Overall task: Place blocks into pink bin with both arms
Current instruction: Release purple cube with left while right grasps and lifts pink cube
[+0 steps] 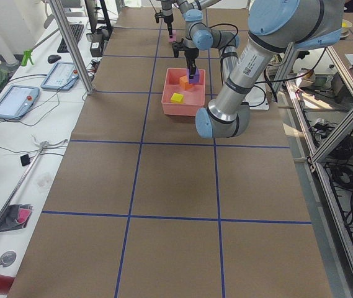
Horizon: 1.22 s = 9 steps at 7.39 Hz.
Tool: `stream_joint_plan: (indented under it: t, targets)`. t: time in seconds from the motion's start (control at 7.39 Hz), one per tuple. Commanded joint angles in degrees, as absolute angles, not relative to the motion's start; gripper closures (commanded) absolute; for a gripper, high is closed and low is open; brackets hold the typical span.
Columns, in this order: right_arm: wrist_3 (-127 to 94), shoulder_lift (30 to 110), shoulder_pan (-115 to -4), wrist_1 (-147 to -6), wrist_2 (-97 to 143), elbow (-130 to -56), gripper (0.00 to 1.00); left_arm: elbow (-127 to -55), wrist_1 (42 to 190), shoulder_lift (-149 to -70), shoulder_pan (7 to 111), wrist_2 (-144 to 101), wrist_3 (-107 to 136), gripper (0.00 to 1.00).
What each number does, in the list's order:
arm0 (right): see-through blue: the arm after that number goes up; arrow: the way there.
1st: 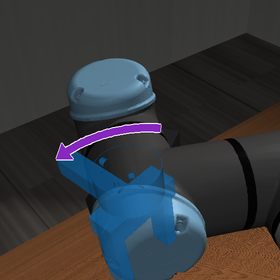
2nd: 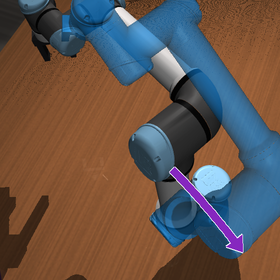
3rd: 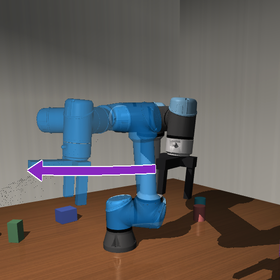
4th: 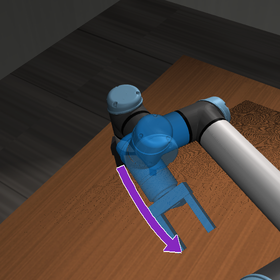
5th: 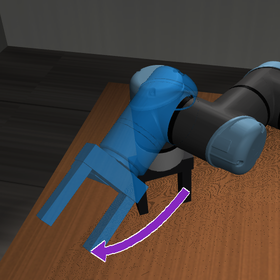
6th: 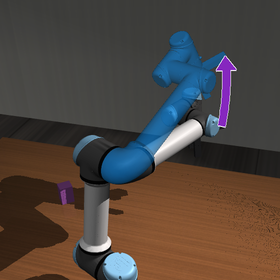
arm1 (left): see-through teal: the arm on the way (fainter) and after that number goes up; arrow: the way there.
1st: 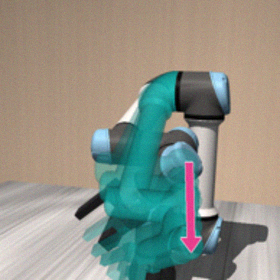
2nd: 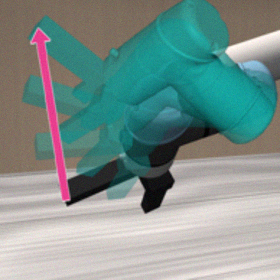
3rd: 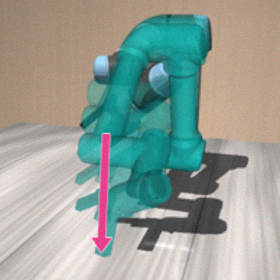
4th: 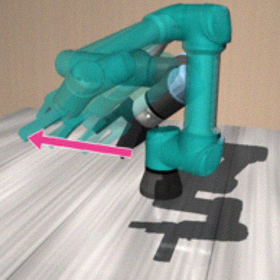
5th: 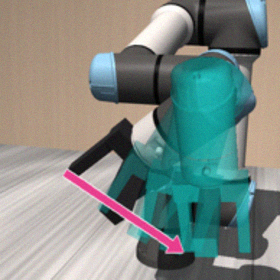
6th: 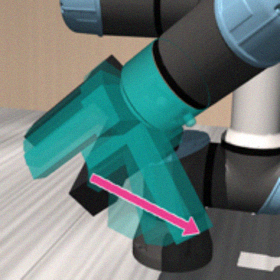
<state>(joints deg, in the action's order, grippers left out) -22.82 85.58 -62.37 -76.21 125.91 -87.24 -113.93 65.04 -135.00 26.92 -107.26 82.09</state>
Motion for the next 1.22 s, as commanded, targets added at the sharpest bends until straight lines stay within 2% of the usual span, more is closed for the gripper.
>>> stream_joint_plan:
  t: [0.0,0.14,0.27,0.54,0.81,1.08]
  targets:
    - [-22.94,84.99,-62.23,-76.72,125.86,-87.54,1.00,-113.73,65.04,-134.91,26.20,-107.14,82.09,0.24]
    - [-22.94,84.90,-62.31,-76.82,125.95,-87.89,1.00,-113.64,65.91,-134.74,24.36,-104.27,82.52,0.00]
    - [-22.94,84.73,-62.49,-76.73,128.38,-88.50,1.00,-113.64,67.05,-134.48,24.08,-103.54,82.44,0.00]
    - [-22.94,84.03,-67.30,-80.82,135.48,-94.62,1.00,-114.43,67.06,-134.56,24.34,-103.54,82.01,0.00]
    - [-22.85,75.98,-71.35,-97.56,138.77,-101.57,1.00,-117.58,66.36,-134.39,26.09,-103.62,78.17,0.00]
    - [-23.03,66.84,-73.39,-111.46,142.29,-105.36,1.00,-120.49,65.05,-129.40,33.18,-106.50,69.23,0.00]
